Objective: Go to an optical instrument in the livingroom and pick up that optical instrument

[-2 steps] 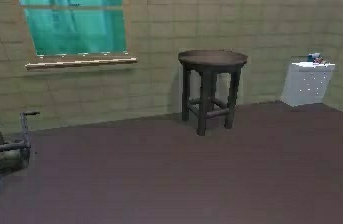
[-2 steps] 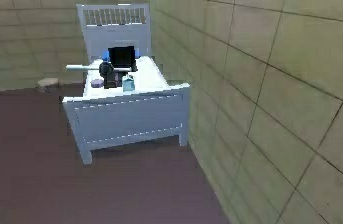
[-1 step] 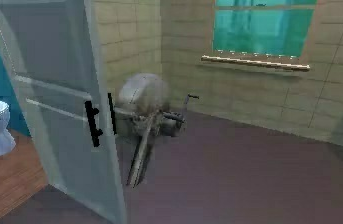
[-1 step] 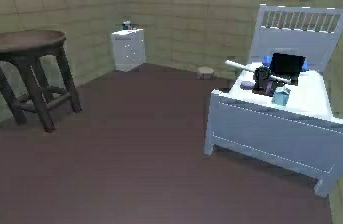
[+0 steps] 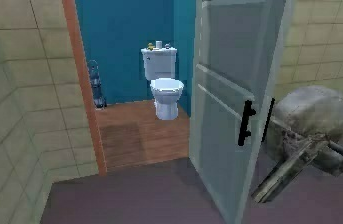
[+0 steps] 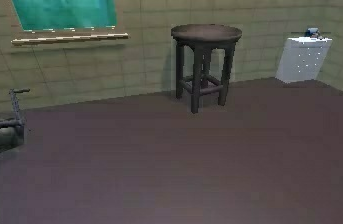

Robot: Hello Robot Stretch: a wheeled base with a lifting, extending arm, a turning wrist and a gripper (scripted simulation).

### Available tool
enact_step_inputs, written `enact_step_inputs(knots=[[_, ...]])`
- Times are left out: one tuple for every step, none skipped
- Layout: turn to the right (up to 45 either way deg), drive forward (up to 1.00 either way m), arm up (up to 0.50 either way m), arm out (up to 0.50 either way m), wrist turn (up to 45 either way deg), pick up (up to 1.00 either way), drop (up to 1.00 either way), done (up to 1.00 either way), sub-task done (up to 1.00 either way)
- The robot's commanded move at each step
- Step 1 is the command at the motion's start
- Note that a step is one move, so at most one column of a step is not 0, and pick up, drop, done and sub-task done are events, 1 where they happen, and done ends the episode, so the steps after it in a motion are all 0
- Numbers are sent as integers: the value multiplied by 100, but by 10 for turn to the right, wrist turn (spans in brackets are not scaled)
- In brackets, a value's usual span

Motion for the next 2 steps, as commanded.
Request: enact_step_inputs(knots=[[-90, 0, 0, 0, 0, 0, 0, 0, 0], [0, 100, 0, 0, 0, 0, 0, 0, 0]])
